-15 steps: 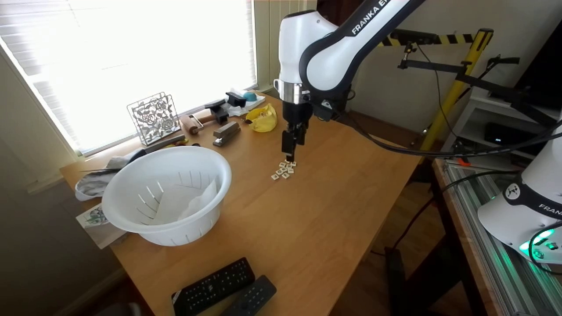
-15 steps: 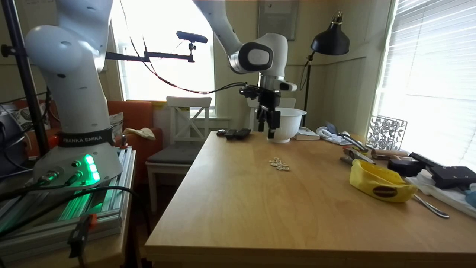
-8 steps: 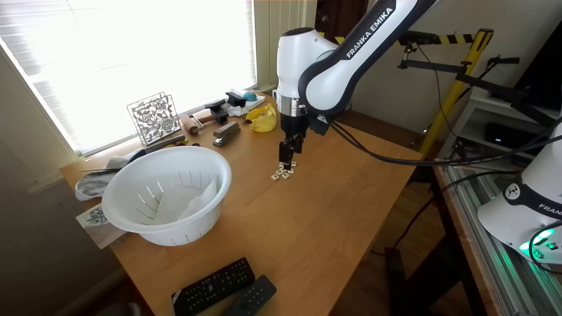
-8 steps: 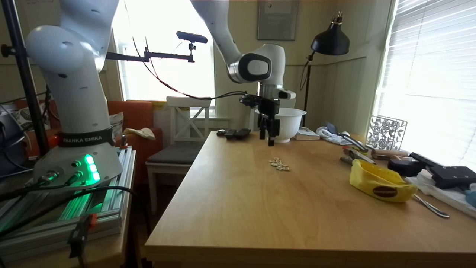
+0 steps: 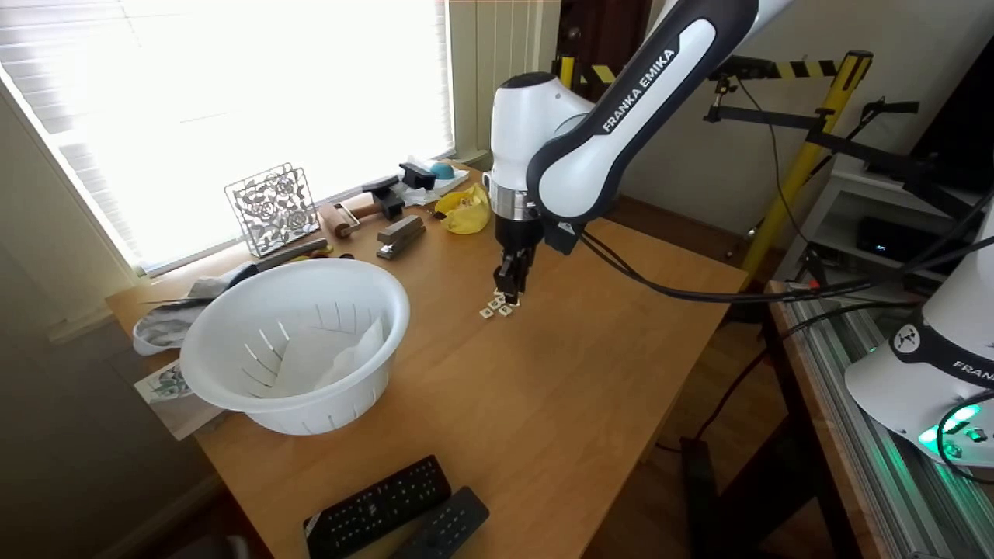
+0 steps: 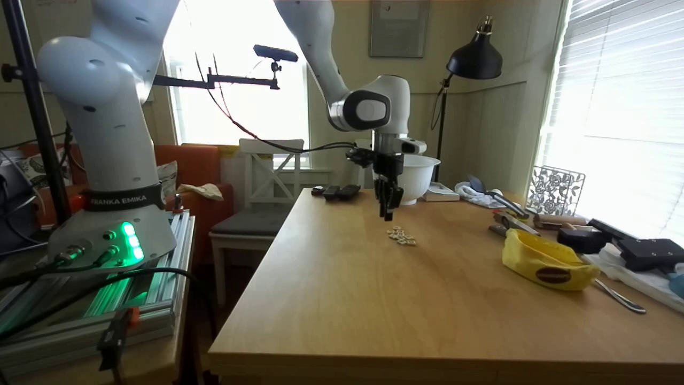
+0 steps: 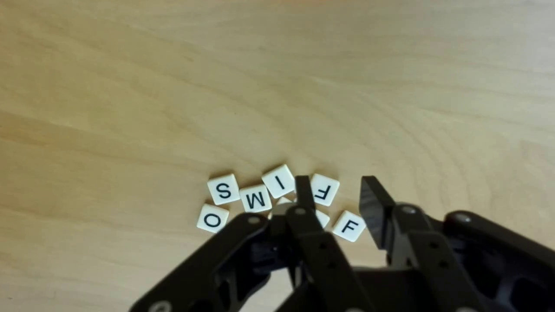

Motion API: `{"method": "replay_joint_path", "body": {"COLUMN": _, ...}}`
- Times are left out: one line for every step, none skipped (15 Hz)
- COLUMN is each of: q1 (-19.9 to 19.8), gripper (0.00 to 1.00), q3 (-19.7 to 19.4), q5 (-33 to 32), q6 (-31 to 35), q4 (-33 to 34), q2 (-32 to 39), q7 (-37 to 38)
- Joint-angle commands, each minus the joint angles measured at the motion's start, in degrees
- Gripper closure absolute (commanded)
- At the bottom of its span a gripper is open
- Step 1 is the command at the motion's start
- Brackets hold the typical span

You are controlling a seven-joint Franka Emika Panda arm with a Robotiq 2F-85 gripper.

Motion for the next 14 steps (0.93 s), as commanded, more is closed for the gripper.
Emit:
{"method": "replay_joint_path", "body": {"q1": 0.16, "gripper": 0.95, "q3": -0.67, "q5": -1.87, "q6": 2.6, "q4": 2.25, "q2": 2.99, "q7": 0.6}}
{"method": "replay_joint_path", "body": {"q1": 0.29, "gripper": 1.0, "q3": -0.87, "q5": -2.1, "q6": 3.09, "q4": 2.61, "q2": 3.53, "q7": 0.71}}
{"method": "replay_joint_path", "body": {"q1": 0.4, "gripper": 1.0, "q3": -1.02, "q5": -2.38, "q6": 3.3, "q4": 3.07, "q2": 4.05, "q7": 0.73}}
{"method": "replay_joint_path", "body": {"q1": 0.43, "gripper": 1.0, "q3": -1.11, "q5": -2.58, "q6": 3.54, "q4": 3.45, "q2": 4.5, "q7": 0.71}}
{"method": "replay_joint_path", "body": {"q1": 0.4, "gripper": 1.0, "q3": -1.04, "q5": -2.72, "q6": 4.0, "q4": 3.81, "q2": 4.97, "q7": 0.56}}
{"method": "replay_joint_path", "body": {"q1": 0.31, "gripper": 1.0, "q3": -0.94, "q5": -2.71, "q6": 4.33, "q4": 4.19, "q2": 5.39, "q7": 0.42}}
{"method": "replay_joint_path", "body": {"q1": -0.13, "gripper": 1.0, "q3": -0.37, "q5": -2.15, "q6": 4.55, "q4": 4.59, "q2": 5.8, "q7": -0.18}}
{"method": "replay_joint_path", "body": {"q1": -0.29, "gripper": 1.0, "q3": -0.14, "q5": -1.96, "q6": 4.81, "q4": 4.91, "q2": 6.07, "q7": -0.5}}
{"method": "replay_joint_path", "body": {"q1": -0.32, "gripper": 1.0, "q3": 0.0, "q5": -1.91, "q6": 4.86, "q4": 5.36, "q2": 6.4, "q7": -0.71}}
{"method": "replay_joint_path", "body": {"q1": -0.37, "gripper": 1.0, "q3": 0.23, "q5": -1.82, "q6": 4.9, "q4": 5.78, "q2": 6.72, "q7": -0.97}}
{"method": "replay_joint_path", "body": {"q1": -0.46, "gripper": 1.0, "q3": 0.53, "q5": -1.63, "q6": 4.73, "q4": 6.22, "q2": 7.0, "q7": -1.21}}
{"method": "replay_joint_path", "body": {"q1": -0.76, "gripper": 1.0, "q3": 1.04, "q5": -0.99, "q6": 4.23, "q4": 6.65, "q2": 7.15, "q7": -1.31}}
{"method": "replay_joint_path", "body": {"q1": -0.88, "gripper": 1.0, "q3": 1.39, "q5": -0.69, "q6": 3.71, "q4": 7.06, "q2": 7.27, "q7": -1.34}}
{"method": "replay_joint_path", "body": {"q1": -0.88, "gripper": 1.0, "q3": 1.6, "q5": -0.46, "q6": 3.23, "q4": 7.38, "q2": 7.37, "q7": -1.15}}
